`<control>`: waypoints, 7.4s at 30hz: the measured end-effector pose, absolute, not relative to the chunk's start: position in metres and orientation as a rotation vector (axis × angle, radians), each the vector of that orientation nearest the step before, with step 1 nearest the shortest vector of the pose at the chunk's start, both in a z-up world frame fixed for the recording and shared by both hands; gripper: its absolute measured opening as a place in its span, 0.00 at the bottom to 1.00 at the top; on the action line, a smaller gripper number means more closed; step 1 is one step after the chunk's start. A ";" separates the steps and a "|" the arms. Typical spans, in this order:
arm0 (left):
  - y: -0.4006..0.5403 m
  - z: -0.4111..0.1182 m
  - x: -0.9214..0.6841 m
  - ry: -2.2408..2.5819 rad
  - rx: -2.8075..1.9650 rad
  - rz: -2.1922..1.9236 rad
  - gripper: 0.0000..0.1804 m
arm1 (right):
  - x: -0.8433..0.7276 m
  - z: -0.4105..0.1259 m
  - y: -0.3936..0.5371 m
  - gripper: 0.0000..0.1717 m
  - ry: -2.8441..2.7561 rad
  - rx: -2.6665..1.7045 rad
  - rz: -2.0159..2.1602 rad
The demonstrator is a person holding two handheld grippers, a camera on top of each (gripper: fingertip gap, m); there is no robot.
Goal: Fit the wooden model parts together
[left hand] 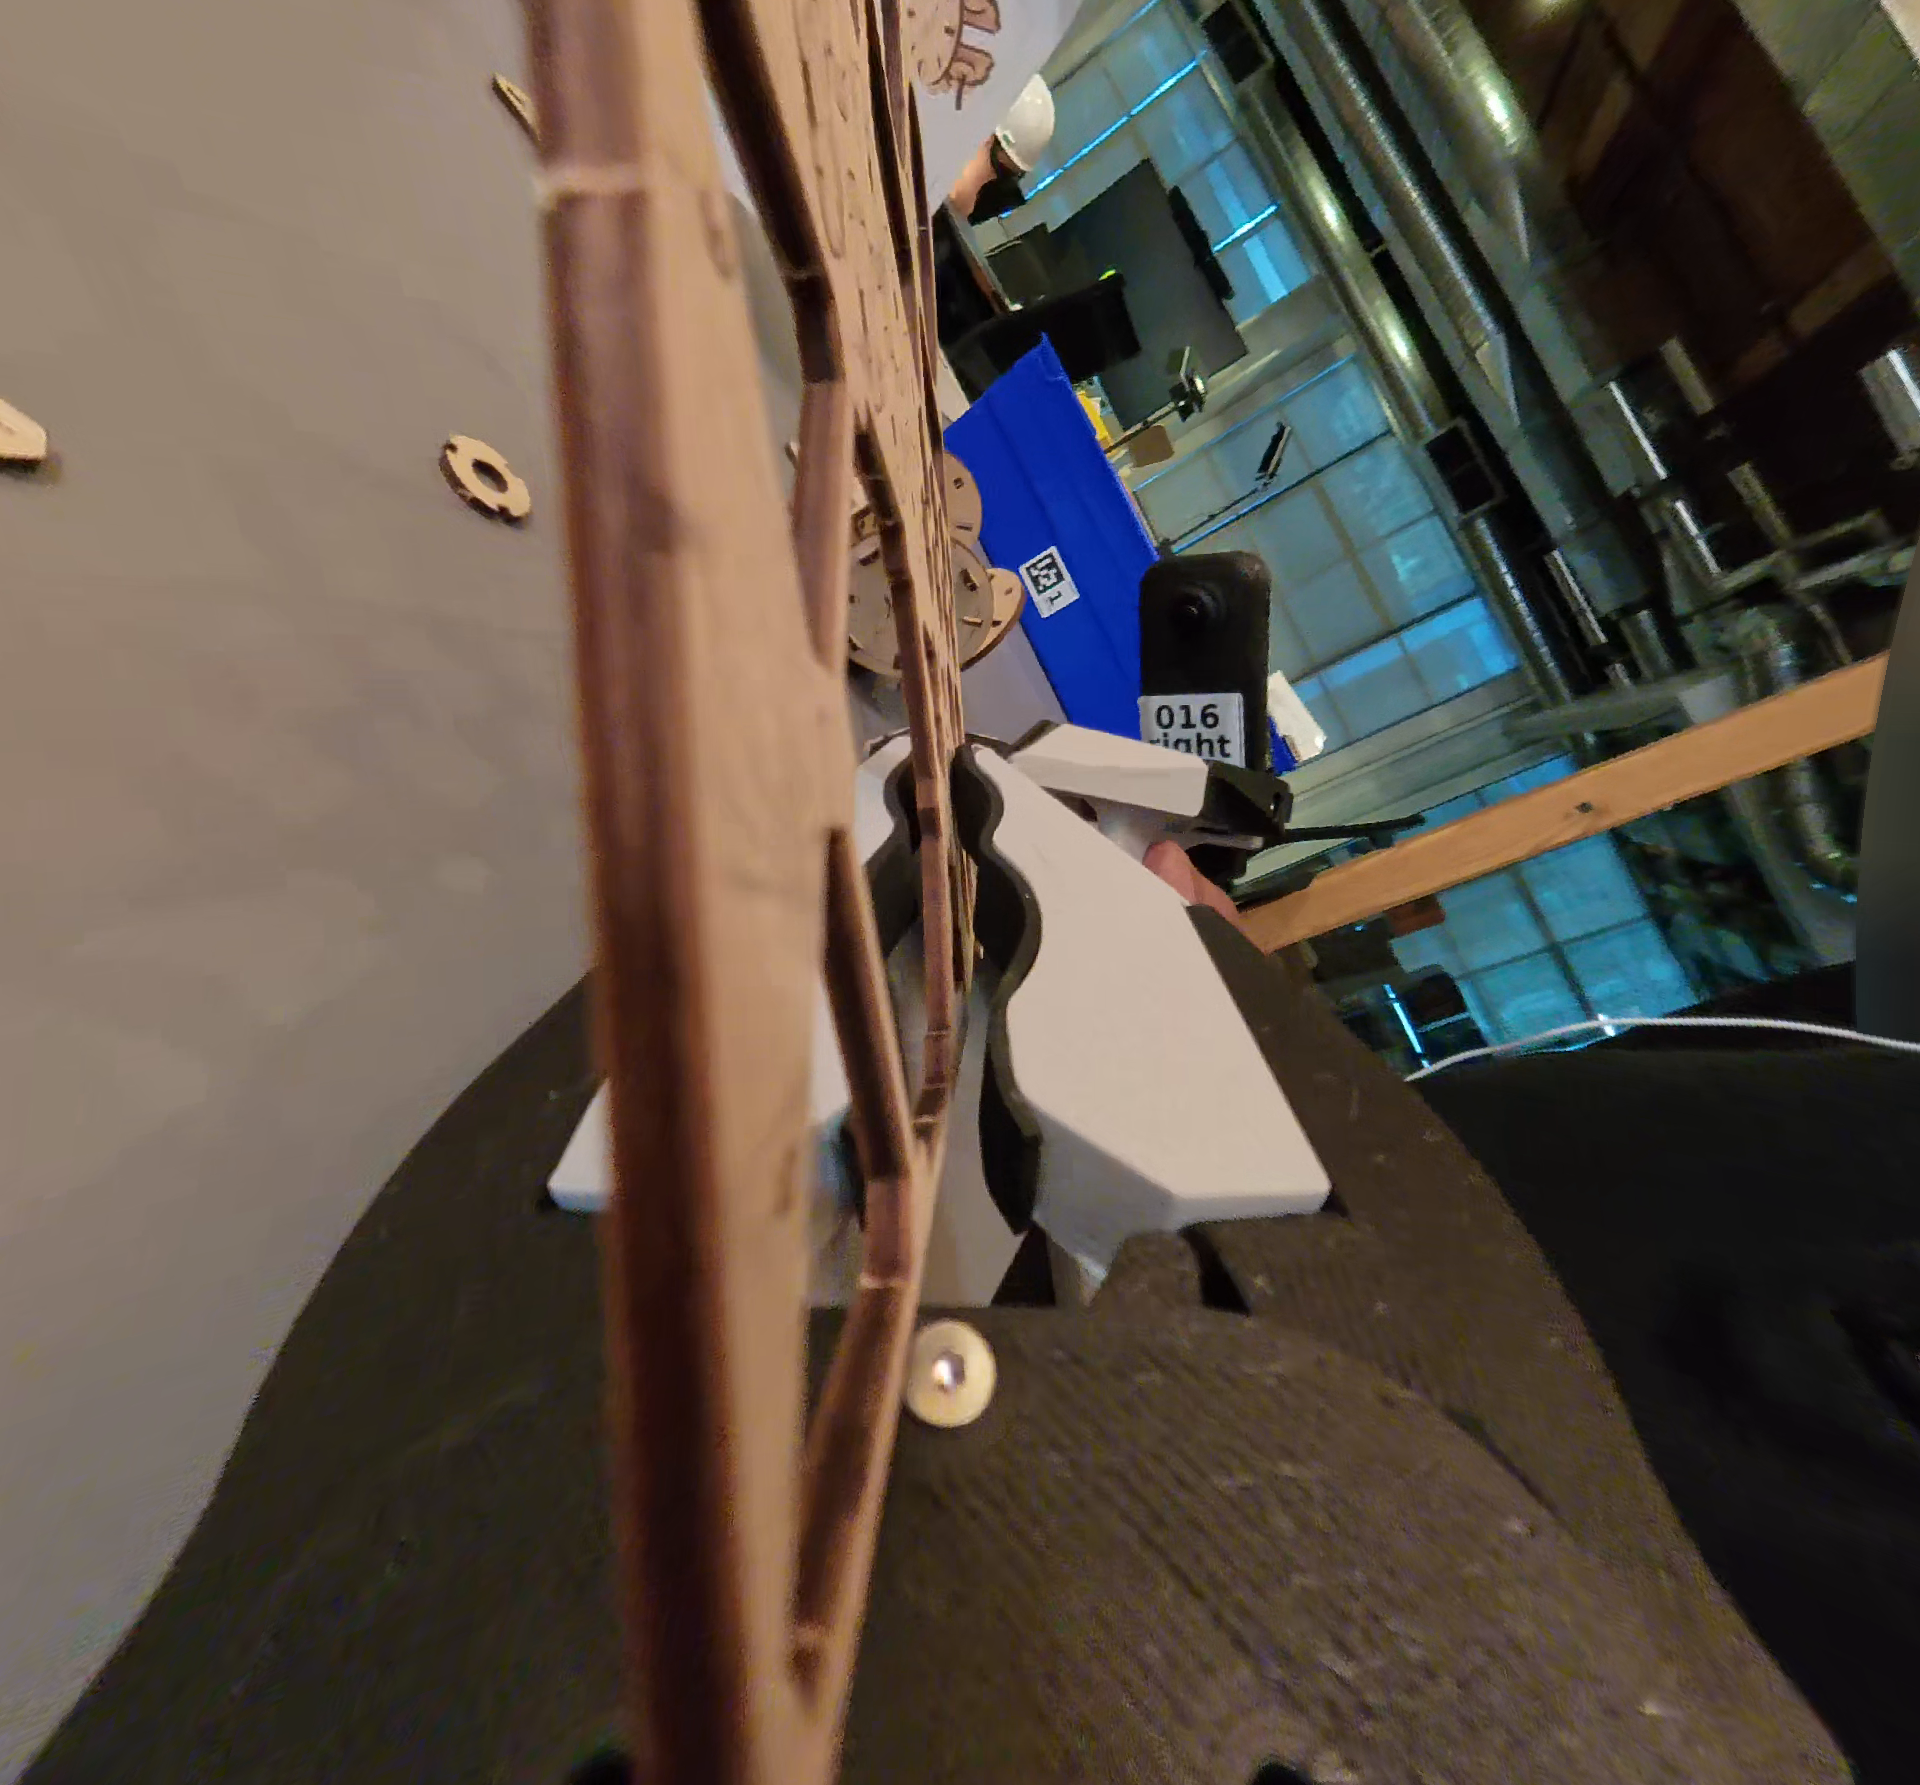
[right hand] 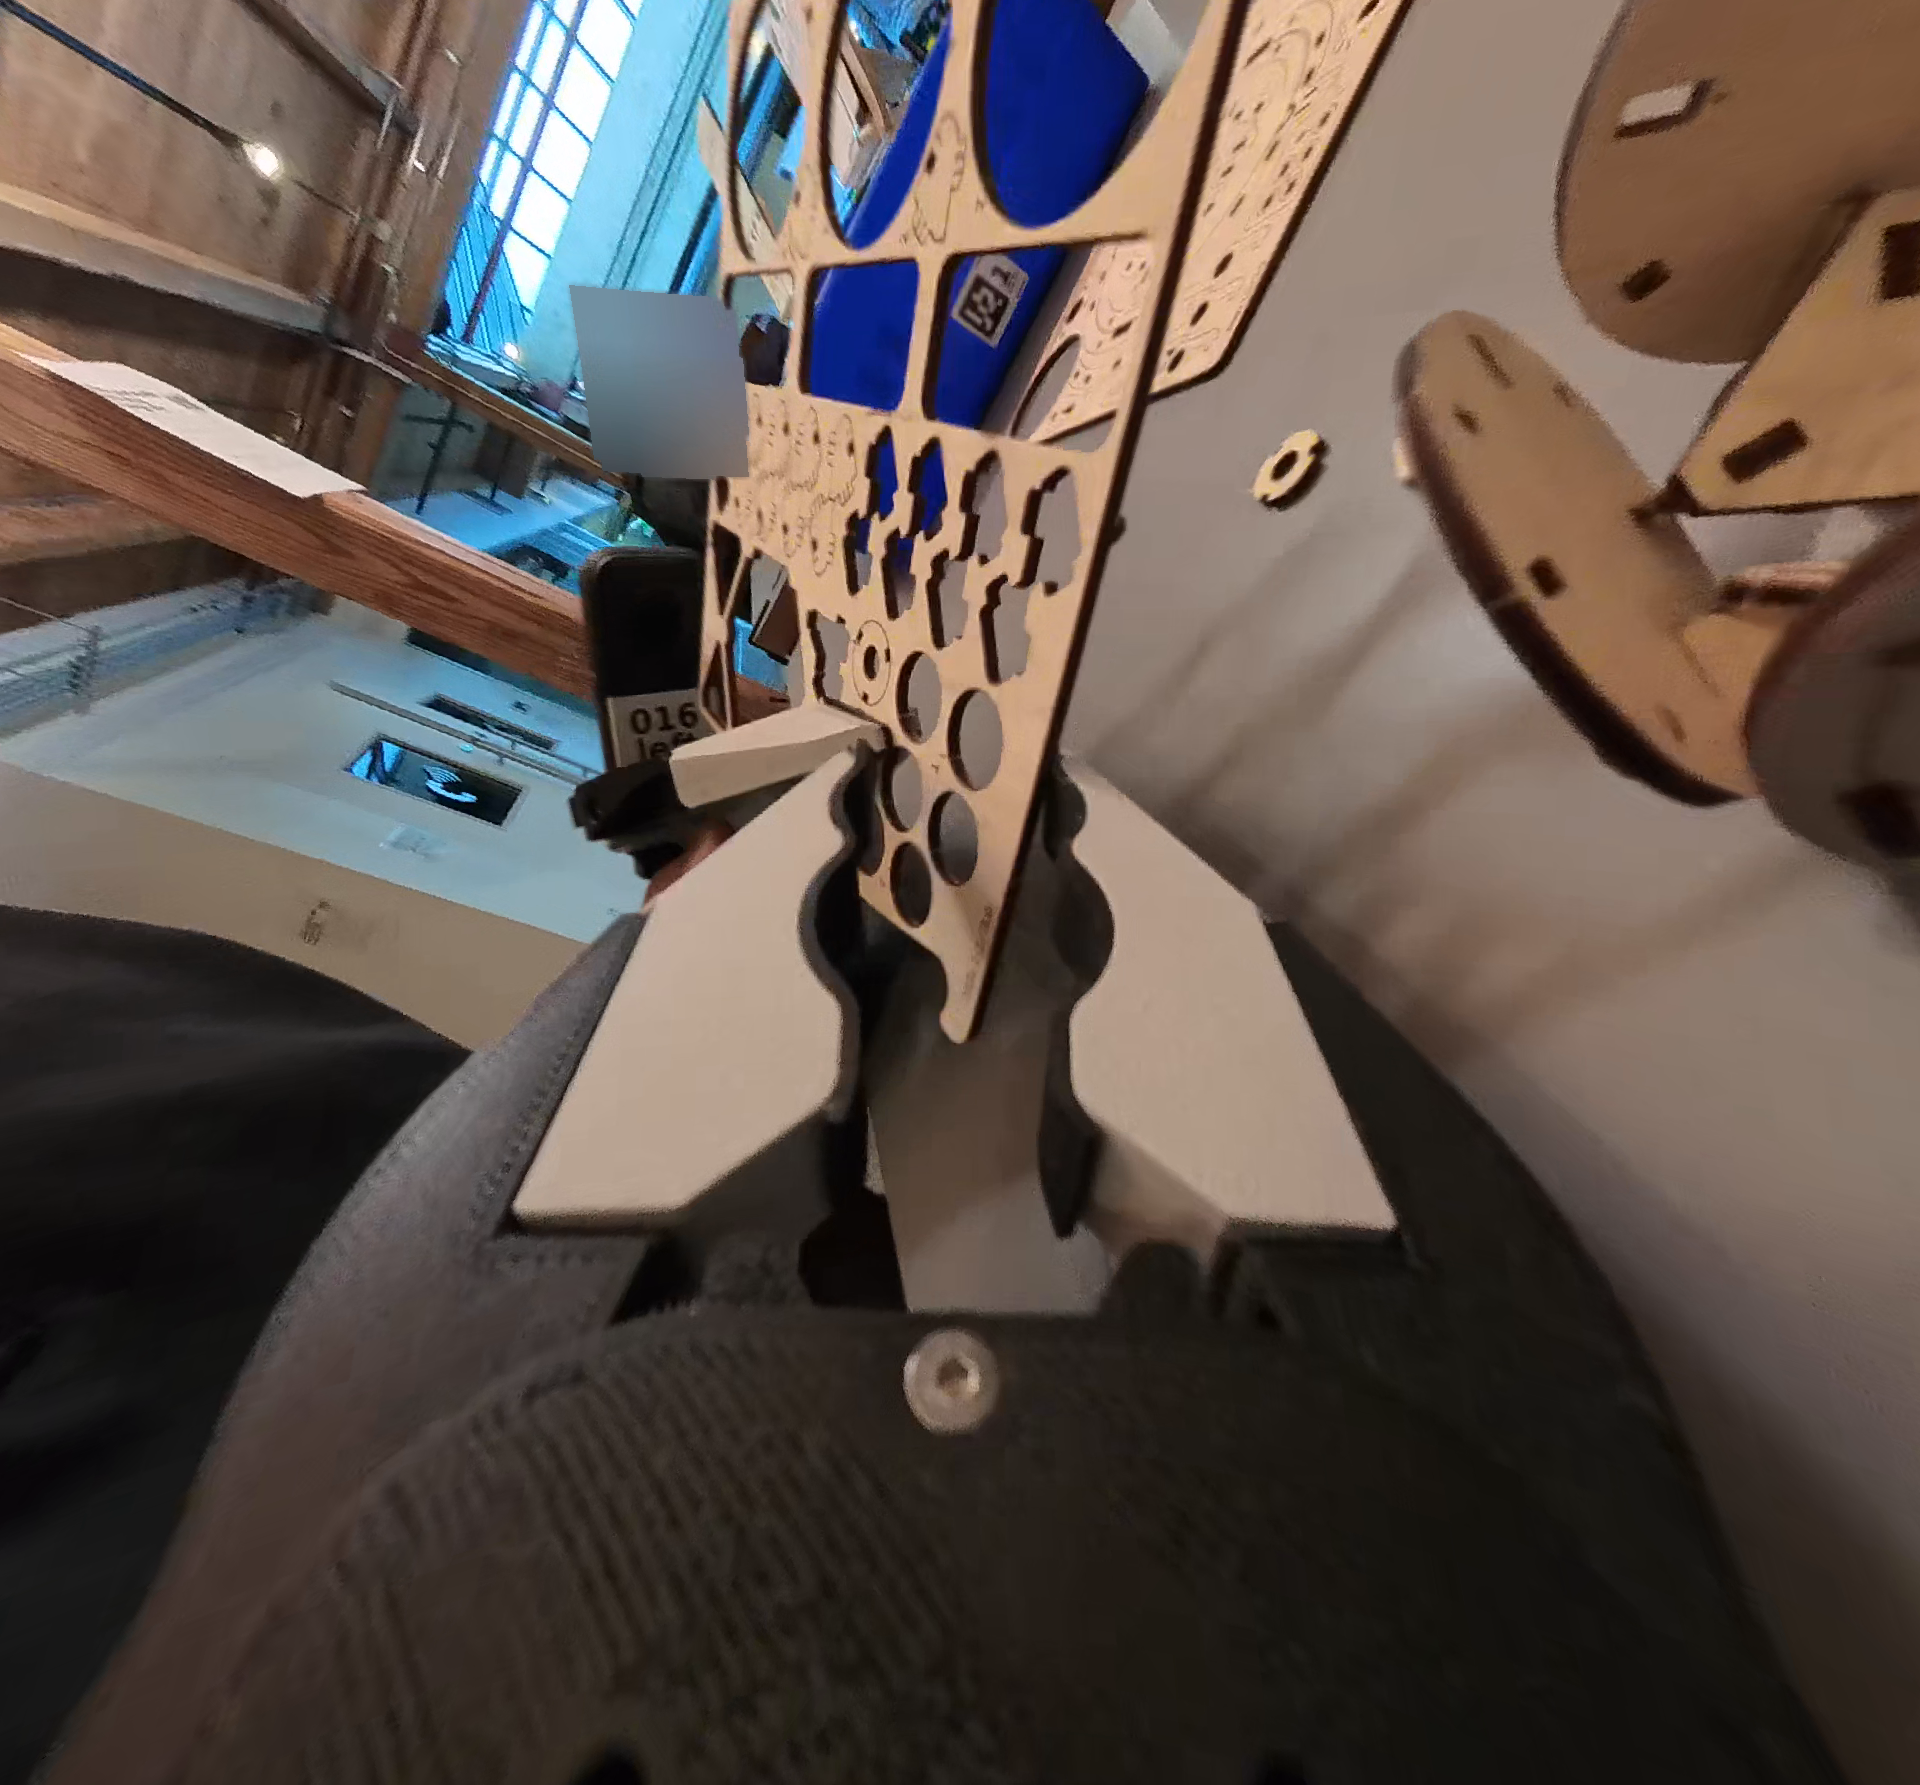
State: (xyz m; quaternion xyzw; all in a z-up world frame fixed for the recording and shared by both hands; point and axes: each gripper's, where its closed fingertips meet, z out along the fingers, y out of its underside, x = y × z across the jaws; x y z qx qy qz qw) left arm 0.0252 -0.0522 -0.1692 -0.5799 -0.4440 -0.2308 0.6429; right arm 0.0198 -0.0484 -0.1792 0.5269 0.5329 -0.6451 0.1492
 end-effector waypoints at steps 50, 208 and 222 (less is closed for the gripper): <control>-0.062 -0.144 0.051 -0.835 -1.265 -0.576 0.00 | 0.043 -0.145 -0.070 0.04 1.362 1.208 -1.948; -0.156 -0.107 -0.008 -0.825 -1.302 -0.502 0.00 | 0.034 -0.156 -0.044 0.25 1.718 1.385 -2.029; -0.126 -0.123 0.054 -0.714 -1.340 -0.929 0.05 | 0.066 -0.109 -0.074 0.06 1.408 0.949 -2.107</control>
